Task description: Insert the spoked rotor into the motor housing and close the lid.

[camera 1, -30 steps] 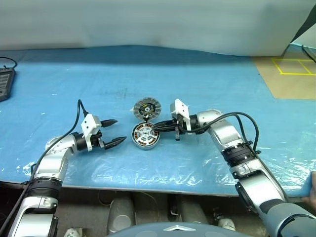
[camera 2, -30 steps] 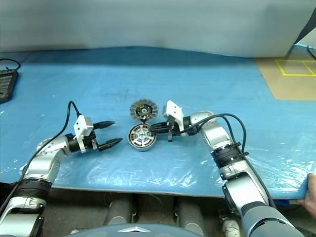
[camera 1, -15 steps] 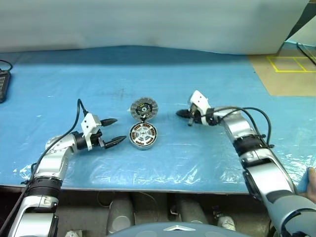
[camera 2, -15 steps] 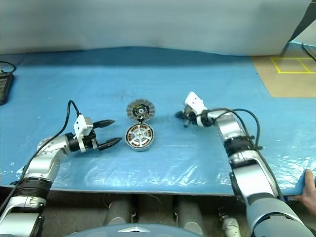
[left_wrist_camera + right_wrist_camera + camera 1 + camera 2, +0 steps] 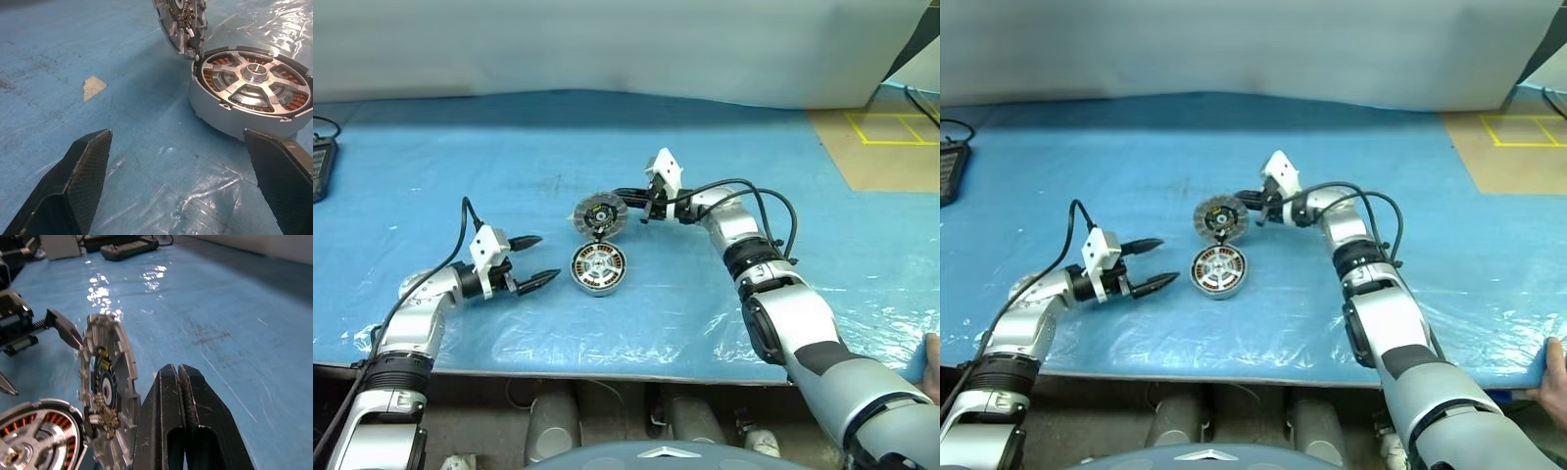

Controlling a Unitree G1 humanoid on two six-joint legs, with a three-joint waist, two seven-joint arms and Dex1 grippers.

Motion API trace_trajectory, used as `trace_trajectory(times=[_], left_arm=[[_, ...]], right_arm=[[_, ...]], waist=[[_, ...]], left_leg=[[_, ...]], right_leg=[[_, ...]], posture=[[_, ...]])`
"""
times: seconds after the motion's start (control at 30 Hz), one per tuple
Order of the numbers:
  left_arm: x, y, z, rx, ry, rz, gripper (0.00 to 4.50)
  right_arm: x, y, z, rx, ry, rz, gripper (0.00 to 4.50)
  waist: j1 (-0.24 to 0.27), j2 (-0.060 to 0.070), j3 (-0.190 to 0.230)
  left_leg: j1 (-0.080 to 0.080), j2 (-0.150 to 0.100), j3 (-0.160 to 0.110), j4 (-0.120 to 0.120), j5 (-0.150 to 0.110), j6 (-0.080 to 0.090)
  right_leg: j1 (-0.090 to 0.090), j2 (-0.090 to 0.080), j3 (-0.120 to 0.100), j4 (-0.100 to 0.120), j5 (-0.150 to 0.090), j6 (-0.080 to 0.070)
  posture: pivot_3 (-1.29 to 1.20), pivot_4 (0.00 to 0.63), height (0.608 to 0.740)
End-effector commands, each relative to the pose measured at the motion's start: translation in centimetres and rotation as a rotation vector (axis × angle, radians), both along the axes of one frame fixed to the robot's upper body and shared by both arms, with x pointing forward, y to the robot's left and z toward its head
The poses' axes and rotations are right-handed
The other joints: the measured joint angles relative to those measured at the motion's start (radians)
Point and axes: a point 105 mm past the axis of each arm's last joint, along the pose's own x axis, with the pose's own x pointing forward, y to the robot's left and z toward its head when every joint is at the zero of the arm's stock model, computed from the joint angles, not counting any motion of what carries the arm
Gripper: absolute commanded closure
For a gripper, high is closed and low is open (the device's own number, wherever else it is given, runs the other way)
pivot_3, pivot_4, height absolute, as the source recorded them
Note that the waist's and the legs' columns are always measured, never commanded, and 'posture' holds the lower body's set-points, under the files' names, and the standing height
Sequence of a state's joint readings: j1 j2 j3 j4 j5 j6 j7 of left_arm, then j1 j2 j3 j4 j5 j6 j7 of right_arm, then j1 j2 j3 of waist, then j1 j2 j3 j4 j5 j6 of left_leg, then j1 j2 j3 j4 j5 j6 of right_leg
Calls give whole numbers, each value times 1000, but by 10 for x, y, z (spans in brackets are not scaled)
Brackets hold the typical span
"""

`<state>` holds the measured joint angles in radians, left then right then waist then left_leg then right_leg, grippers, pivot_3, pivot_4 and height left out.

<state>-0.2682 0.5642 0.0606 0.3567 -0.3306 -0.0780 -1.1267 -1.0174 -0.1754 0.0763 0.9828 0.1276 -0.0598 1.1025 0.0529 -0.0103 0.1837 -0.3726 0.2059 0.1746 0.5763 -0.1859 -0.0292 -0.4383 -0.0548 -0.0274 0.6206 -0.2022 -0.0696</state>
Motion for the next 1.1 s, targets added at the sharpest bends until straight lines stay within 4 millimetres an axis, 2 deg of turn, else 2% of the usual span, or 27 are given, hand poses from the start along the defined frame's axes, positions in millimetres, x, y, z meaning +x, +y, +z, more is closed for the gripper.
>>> trace_trajectory(times=[0.03,0.17,0.3,0.43,0.6,0.83,1.0,1.1], left_arm=[[1,5,9,0,-37,13,0],[0,6,8,2,-34,18,0],[2,8,8,3,-38,29,0],[3,10,10,1,-42,34,0],[3,9,11,-5,-39,28,0],[-1,3,10,-24,-22,-9,0],[-4,1,10,-41,-8,-38,0],[-9,-2,12,-53,1,-71,0]], right_arm=[[-8,9,26,82,-40,89,4453],[-29,13,20,54,-6,207,4453],[-52,15,-6,-21,48,279,4453],[-64,11,-29,-73,94,277,4453],[-77,12,-45,-103,118,286,4453],[-87,15,-63,-130,159,270,4453],[-78,13,-74,-138,145,197,4453],[-73,14,-68,-117,75,175,4453]], waist=[[0,0,0],[0,0,0],[1,0,0],[1,0,0],[1,0,0],[1,0,0],[0,0,0],[0,0,0]], left_leg=[[0,0,0,0,0,0],[0,0,0,0,0,0],[0,0,0,-1,0,0],[0,0,0,0,0,0],[1,0,0,-1,0,0],[2,0,0,-2,0,0],[5,0,0,-2,0,0],[7,0,0,-2,0,0]], right_leg=[[0,0,0,0,0,0],[0,0,0,0,0,0],[0,0,0,-1,0,0],[0,0,0,-1,0,0],[1,0,0,-2,0,0],[1,0,0,-3,0,0],[5,0,1,-3,0,0],[6,0,1,-3,0,1]], posture=[[0,150,740],[0,150,740],[0,150,740],[0,150,740],[0,150,740],[0,150,740],[0,150,740],[0,150,740]])
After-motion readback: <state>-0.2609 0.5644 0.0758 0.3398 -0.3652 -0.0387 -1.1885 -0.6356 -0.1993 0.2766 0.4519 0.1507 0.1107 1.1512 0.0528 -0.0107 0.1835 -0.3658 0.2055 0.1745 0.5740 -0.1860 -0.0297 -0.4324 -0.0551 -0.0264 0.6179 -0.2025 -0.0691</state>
